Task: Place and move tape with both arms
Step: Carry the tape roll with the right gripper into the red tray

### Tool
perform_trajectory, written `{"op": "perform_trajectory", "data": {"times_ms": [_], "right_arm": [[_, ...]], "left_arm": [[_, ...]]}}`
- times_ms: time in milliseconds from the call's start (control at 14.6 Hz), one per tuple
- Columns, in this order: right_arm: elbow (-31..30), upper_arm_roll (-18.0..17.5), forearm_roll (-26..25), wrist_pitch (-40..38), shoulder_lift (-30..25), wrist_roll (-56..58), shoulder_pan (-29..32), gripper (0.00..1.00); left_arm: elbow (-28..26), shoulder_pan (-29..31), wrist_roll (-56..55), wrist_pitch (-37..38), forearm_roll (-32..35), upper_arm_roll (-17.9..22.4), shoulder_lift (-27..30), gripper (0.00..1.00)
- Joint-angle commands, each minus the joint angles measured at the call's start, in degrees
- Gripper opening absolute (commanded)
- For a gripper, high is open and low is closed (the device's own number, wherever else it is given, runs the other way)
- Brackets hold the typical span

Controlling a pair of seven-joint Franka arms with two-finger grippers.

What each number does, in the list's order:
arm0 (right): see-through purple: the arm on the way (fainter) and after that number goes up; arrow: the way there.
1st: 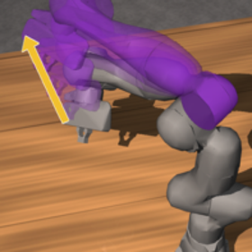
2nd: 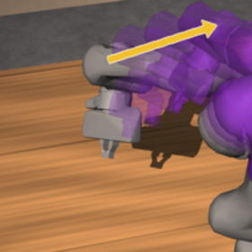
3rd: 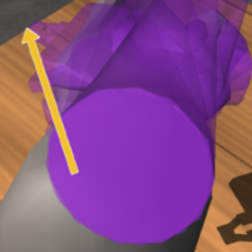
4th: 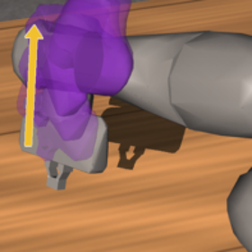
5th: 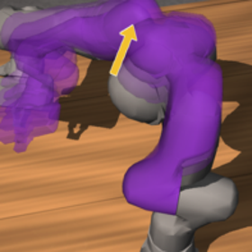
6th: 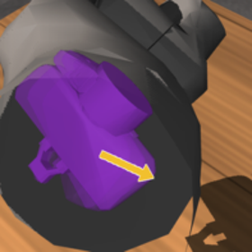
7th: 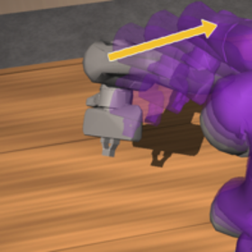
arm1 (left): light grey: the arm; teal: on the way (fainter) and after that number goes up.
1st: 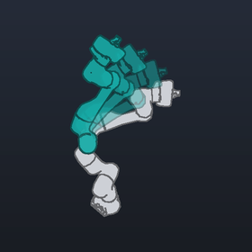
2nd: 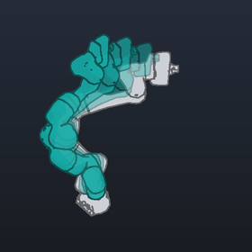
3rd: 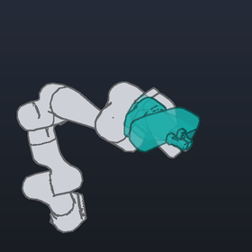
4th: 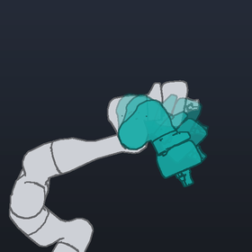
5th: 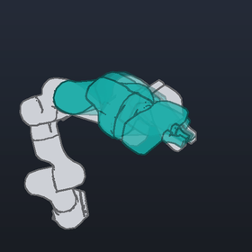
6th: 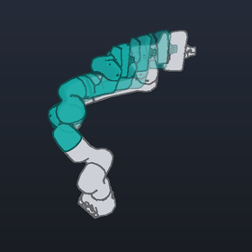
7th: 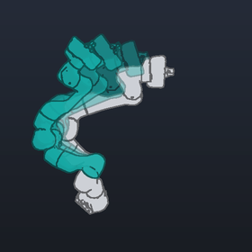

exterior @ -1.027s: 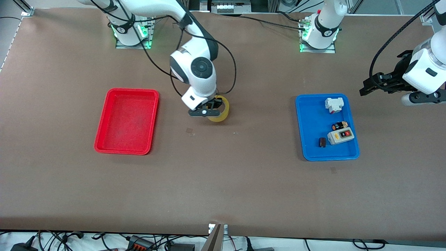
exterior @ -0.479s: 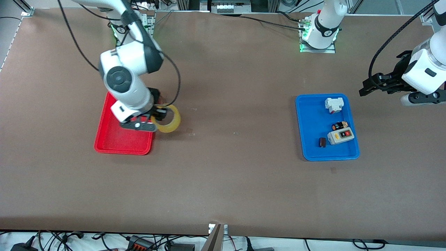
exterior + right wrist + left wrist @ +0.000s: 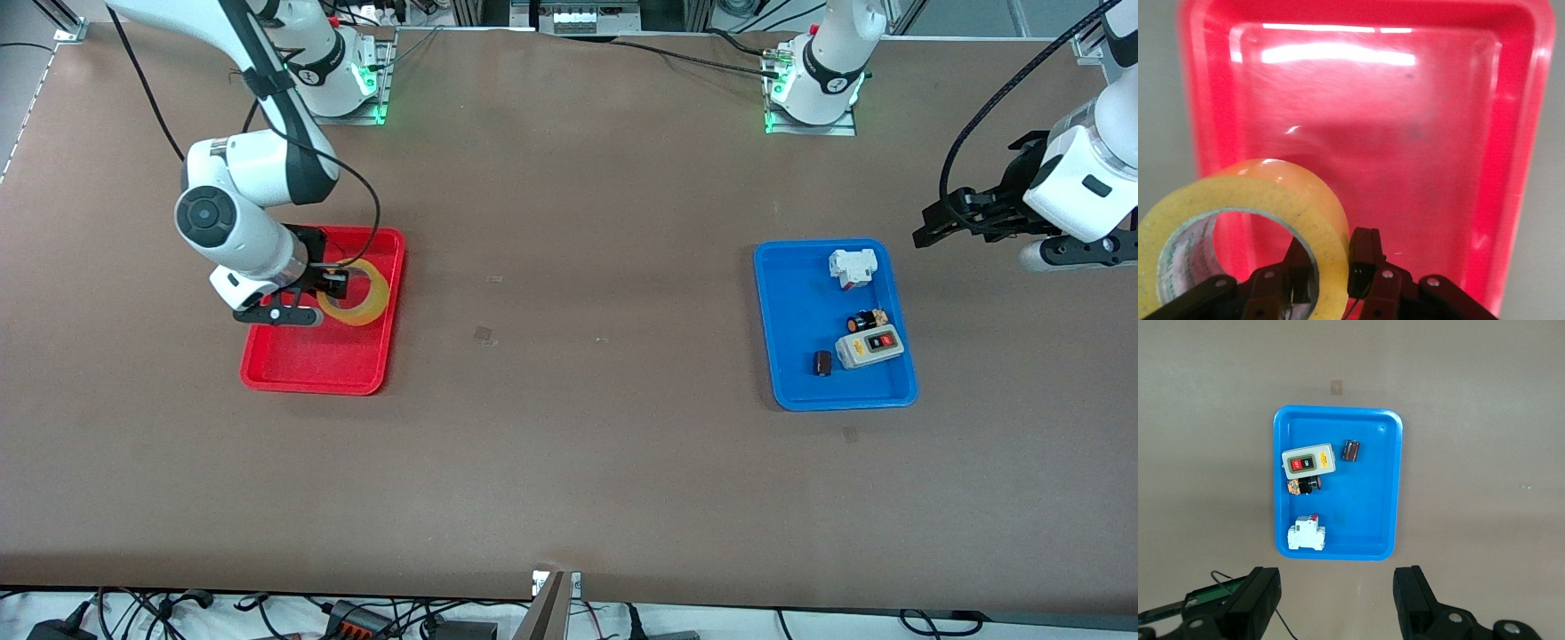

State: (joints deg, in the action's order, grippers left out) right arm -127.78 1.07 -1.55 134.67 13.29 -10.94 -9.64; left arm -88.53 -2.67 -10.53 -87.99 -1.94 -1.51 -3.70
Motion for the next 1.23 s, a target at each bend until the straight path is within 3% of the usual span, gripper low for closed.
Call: {"op": "perform_trajectory", "data": {"times_ms": [0, 205, 685, 753, 822, 890, 959, 1164], "right_arm": [[-1.7, -1.0, 0.0, 3.0, -0.2, 5.4, 4.4, 0.02], [-1.7, -1.0, 0.1, 4.8, 2.3, 10.1, 8.1, 0.03], [-2.7, -1.5, 0.0, 8.2, 4.9, 10.4, 7.5, 0.07], [-2.7, -1.6, 0.0, 8.2, 4.9, 10.4, 7.5, 0.14], [-2.7, -1.6, 0.1, 8.2, 4.9, 10.4, 7.4, 0.37], [-2.7, -1.6, 0.1, 8.3, 4.9, 10.3, 7.5, 0.89], [-2.5, -1.6, 0.1, 8.2, 4.6, 9.7, 7.6, 0.99], [-1.4, -1.6, 0.3, 7.9, 3.1, 9.0, 7.4, 1.00]], "left_arm": [[-0.3, -0.3, 0.6, -1.2, -0.5, 0.3, 0.2, 1.00], [-0.2, -0.4, 1.2, -1.2, 0.2, 0.3, 0.2, 1.00], [-0.1, -0.4, 6.7, -0.4, 0.4, 0.2, 0.1, 1.00], [-0.1, -0.4, 6.8, -0.4, 1.7, 0.1, 0.1, 1.00], [-0.1, -0.6, 7.4, -0.3, 3.1, 0.1, 0.2, 1.00], [-0.1, -0.6, 8.4, -0.3, 3.1, -0.1, 0.1, 1.00], [-0.1, -0.4, 8.6, 0.0, 3.2, -0.5, 0.2, 1.00], [-0.1, -0.4, 8.5, 0.0, 3.2, -0.6, 0.1, 1.00]]}}
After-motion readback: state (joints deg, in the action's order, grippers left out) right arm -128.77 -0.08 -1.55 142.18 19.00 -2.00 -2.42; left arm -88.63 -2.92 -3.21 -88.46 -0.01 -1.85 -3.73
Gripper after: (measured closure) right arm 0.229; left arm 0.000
